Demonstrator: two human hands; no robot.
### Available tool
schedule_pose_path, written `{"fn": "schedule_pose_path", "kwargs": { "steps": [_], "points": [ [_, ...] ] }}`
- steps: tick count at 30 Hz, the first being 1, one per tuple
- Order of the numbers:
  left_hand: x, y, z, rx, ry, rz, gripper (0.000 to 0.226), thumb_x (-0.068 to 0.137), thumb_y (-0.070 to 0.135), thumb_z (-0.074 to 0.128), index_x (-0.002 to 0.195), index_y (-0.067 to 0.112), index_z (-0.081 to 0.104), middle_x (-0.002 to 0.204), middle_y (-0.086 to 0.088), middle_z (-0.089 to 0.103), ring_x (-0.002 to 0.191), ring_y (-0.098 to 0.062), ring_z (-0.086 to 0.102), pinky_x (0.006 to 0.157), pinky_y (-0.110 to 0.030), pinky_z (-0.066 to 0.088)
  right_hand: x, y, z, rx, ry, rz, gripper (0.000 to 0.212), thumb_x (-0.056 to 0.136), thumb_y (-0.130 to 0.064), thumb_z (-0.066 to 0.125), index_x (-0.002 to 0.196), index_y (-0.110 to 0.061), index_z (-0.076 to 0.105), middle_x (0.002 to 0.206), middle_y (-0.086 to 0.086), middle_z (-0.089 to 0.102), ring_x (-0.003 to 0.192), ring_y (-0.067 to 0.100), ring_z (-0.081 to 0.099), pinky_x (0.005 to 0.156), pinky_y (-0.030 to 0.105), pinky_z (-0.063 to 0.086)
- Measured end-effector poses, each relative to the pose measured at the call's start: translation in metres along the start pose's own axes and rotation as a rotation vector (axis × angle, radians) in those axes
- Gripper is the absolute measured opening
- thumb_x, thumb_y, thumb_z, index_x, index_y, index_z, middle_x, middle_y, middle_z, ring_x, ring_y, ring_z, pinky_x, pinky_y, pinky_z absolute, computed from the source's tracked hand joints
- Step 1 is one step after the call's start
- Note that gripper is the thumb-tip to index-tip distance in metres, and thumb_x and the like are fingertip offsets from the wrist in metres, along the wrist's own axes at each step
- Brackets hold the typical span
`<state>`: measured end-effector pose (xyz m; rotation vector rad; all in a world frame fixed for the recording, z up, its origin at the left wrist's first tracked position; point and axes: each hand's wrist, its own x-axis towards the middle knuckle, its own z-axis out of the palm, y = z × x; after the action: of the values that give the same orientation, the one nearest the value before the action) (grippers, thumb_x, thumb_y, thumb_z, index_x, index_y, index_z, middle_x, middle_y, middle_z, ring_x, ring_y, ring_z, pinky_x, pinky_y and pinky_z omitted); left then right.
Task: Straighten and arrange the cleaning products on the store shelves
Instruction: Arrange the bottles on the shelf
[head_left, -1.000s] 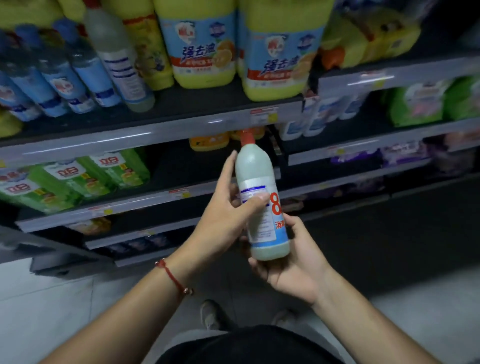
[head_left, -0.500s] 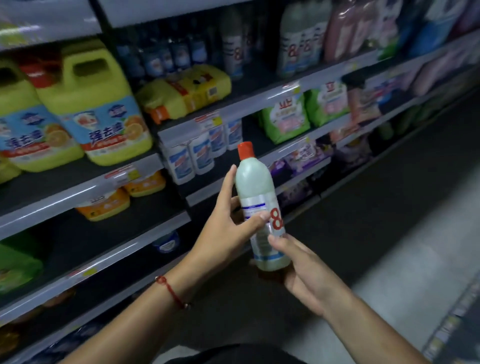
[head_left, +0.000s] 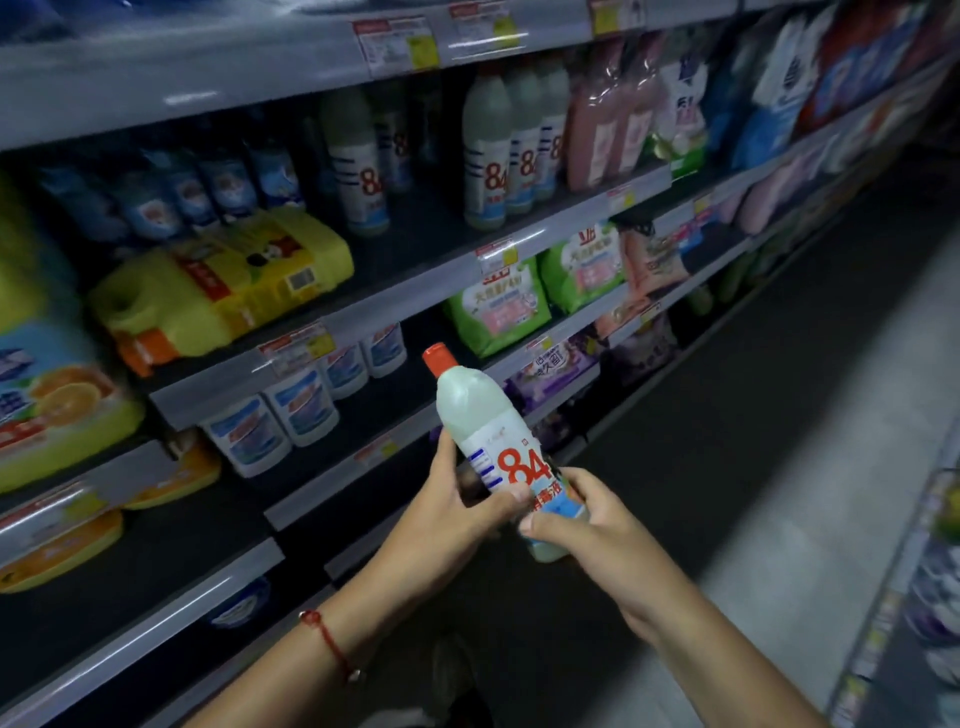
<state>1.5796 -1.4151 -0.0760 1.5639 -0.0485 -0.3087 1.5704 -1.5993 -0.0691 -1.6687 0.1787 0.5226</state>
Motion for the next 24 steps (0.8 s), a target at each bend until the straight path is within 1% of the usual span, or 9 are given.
{"fn": "schedule_pose_path", "kwargs": {
  "steps": [3, 5, 6, 9, 13, 16, 19, 22, 24],
  "points": [
    [0.046, 0.014, -0.009, -0.026, 0.002, 0.015, 0.081, 0.088, 0.018, 0.078, 0.15, 0.039, 0.03, 0.115, 0.013, 0.072, 0.11, -0.015, 0.072, 0.085, -0.04, 0.063, 0.036, -0.024, -0.013, -0.028, 0.004, 0.0, 0.044, 0.08, -0.031, 0.08, 0.12, -0.032, 0.061, 0.107, -0.005, 0.073, 0.095, 0.006, 0.072, 0.077, 0.023, 0.055],
    [0.073, 0.025, -0.015, -0.018, -0.01, 0.03, 0.082, 0.086, 0.02, 0.079, 0.148, 0.044, 0.03, 0.112, 0.021, 0.071, 0.107, -0.009, 0.072, 0.081, -0.031, 0.062, 0.061, -0.039, -0.021, -0.041, -0.007, 0.001, 0.041, 0.081, -0.029, 0.079, 0.119, -0.031, 0.062, 0.105, -0.007, 0.075, 0.095, 0.005, 0.072, 0.077, 0.022, 0.055],
    [0.085, 0.031, -0.018, 0.0, -0.012, 0.035, 0.084, 0.085, 0.022, 0.08, 0.147, 0.047, 0.03, 0.114, 0.021, 0.071, 0.108, -0.008, 0.071, 0.082, -0.029, 0.061, 0.072, -0.046, -0.024, -0.051, -0.01, -0.006, 0.045, 0.078, -0.032, 0.081, 0.119, -0.031, 0.062, 0.105, -0.008, 0.075, 0.095, 0.005, 0.072, 0.08, 0.024, 0.056],
    [0.12, 0.041, -0.028, 0.109, 0.002, 0.064, 0.084, 0.083, 0.026, 0.085, 0.146, 0.048, 0.034, 0.125, 0.012, 0.07, 0.115, -0.01, 0.069, 0.096, -0.038, 0.058, 0.109, -0.06, -0.029, -0.061, 0.029, -0.064, 0.062, 0.058, -0.039, 0.079, 0.118, -0.032, 0.064, 0.106, -0.009, 0.076, 0.097, 0.007, 0.072, 0.087, 0.03, 0.056],
    [0.146, 0.06, -0.03, 0.145, 0.138, 0.019, 0.05, 0.084, 0.029, 0.084, 0.123, 0.04, 0.055, 0.113, 0.016, 0.075, 0.102, -0.002, 0.072, 0.095, -0.035, 0.059, 0.143, -0.082, -0.038, -0.038, 0.04, -0.142, 0.063, 0.058, -0.039, 0.077, 0.119, -0.03, 0.065, 0.108, -0.009, 0.076, 0.1, 0.008, 0.072, 0.087, 0.03, 0.055],
    [0.156, 0.071, -0.027, 0.152, 0.193, -0.019, 0.039, 0.086, 0.034, 0.08, 0.121, 0.032, 0.062, 0.108, 0.018, 0.076, 0.099, 0.0, 0.072, 0.094, -0.029, 0.058, 0.165, -0.096, -0.046, -0.088, -0.032, -0.185, 0.057, 0.063, -0.04, 0.079, 0.118, -0.036, 0.065, 0.11, -0.012, 0.075, 0.101, 0.005, 0.071, 0.09, 0.032, 0.055],
    [0.169, 0.075, -0.028, 0.097, 0.273, -0.086, 0.05, 0.085, 0.039, 0.078, 0.13, 0.027, 0.061, 0.104, 0.018, 0.077, 0.093, 0.006, 0.071, 0.077, -0.008, 0.054, 0.191, -0.109, -0.055, -0.168, -0.095, -0.251, 0.047, 0.078, -0.028, 0.08, 0.12, -0.04, 0.063, 0.112, -0.017, 0.073, 0.104, 0.0, 0.068, 0.089, 0.025, 0.053],
    [0.181, 0.082, -0.026, 0.081, 0.385, -0.117, 0.06, 0.082, 0.041, 0.081, 0.135, 0.024, 0.057, 0.104, 0.014, 0.076, 0.087, 0.01, 0.07, 0.068, -0.004, 0.05, 0.212, -0.124, -0.062, -0.25, -0.171, -0.307, 0.043, 0.082, -0.032, 0.079, 0.12, -0.043, 0.061, 0.113, -0.021, 0.071, 0.108, -0.003, 0.064, 0.093, 0.025, 0.05],
    [0.187, 0.087, -0.025, 0.056, 0.482, -0.114, 0.055, 0.081, 0.037, 0.082, 0.13, 0.022, 0.06, 0.09, 0.017, 0.072, 0.07, 0.019, 0.065, 0.057, 0.0, 0.044, 0.226, -0.136, -0.066, -0.284, -0.213, -0.332, 0.045, 0.08, -0.036, 0.08, 0.117, -0.047, 0.058, 0.114, -0.022, 0.069, 0.112, -0.003, 0.062, 0.096, 0.027, 0.049]
  ]
}}
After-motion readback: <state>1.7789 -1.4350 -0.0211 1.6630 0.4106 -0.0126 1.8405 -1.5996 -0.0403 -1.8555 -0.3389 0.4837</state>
